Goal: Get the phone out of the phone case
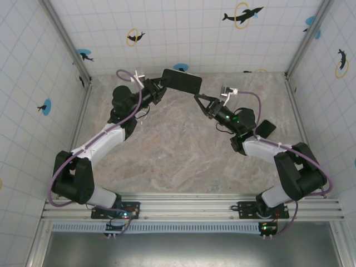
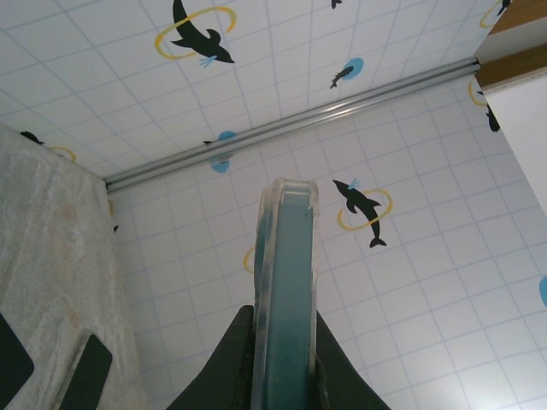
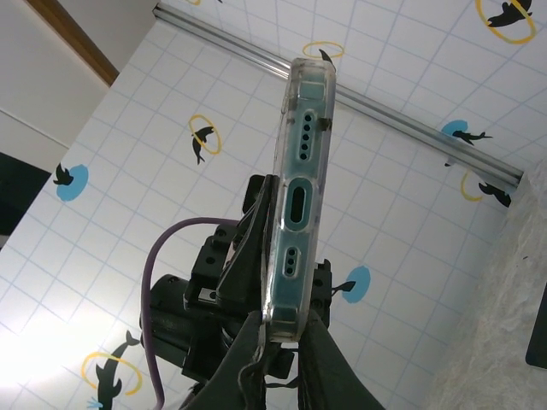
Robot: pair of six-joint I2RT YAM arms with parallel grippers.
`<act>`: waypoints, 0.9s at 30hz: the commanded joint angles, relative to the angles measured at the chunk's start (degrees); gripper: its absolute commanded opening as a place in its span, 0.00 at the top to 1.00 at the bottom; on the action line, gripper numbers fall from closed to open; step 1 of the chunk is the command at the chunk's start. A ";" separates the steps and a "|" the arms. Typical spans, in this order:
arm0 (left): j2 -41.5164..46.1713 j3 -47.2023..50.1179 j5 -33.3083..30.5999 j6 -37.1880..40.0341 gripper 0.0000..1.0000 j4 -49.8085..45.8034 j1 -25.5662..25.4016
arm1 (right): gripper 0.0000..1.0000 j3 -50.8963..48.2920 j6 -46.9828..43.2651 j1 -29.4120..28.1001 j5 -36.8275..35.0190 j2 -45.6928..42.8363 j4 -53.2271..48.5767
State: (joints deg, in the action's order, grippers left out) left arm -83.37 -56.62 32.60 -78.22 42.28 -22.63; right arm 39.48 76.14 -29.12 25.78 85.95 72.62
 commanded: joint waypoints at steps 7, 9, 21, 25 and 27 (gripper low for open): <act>1.37 -4.10 2.92 -6.66 1.00 9.64 0.26 | 0.94 -0.22 -8.90 1.61 1.29 0.45 -12.65; 1.63 -5.24 3.45 -6.85 1.00 8.68 -0.02 | 0.94 -0.91 -11.25 1.70 1.55 0.71 -14.55; 2.00 -5.62 4.97 -9.18 1.00 11.07 0.08 | 0.94 -0.54 -16.46 2.85 2.61 2.88 -21.75; 1.07 -5.17 5.05 -10.90 1.00 13.42 0.11 | 0.94 -0.91 -17.24 2.76 2.38 3.17 -21.89; 0.81 -4.83 4.80 -12.03 1.00 15.00 0.22 | 0.94 -0.34 -19.06 2.80 2.44 3.00 -23.44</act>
State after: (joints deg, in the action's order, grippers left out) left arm -85.17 -57.06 33.80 -82.61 40.77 -22.04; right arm 40.05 62.04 -27.33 29.67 85.69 64.01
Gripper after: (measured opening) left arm 0.140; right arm 0.122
